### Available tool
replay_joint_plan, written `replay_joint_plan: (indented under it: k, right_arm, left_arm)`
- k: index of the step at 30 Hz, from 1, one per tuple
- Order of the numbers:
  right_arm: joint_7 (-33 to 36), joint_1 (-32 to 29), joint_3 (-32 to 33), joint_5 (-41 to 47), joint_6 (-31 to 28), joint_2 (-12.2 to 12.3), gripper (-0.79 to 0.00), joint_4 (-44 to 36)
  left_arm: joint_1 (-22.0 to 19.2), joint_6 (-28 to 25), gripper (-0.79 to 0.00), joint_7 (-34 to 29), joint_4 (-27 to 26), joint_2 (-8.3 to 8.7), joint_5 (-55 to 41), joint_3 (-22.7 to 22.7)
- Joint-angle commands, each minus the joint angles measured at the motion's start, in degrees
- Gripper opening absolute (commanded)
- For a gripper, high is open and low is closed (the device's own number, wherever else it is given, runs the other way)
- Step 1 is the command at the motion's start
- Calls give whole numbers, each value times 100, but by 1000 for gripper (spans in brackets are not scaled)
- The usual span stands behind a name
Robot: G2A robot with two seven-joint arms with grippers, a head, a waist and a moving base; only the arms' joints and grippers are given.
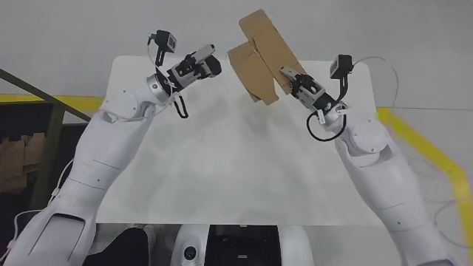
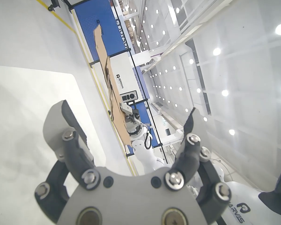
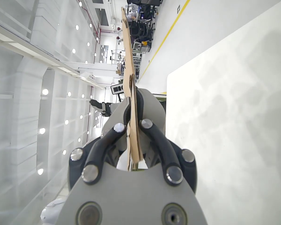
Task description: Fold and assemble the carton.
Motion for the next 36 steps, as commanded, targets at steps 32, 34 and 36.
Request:
replay_joint_plan:
  k: [32, 34, 36]
  right_arm:
    - [-1112, -30, -447, -305, 422, -379, -785, -58]
    - [-1119, -27, -441, -311, 425, -395, -785, -41]
    - [-1117, -24, -437, -324, 436, -410, -785, -32]
  left_arm:
    - [-272, -156, -465, 426, 562, -509, 343, 874]
    - [-279, -152, -489, 428, 588, -526, 350, 867]
    - [-282, -151, -539, 425, 604, -541, 362, 860]
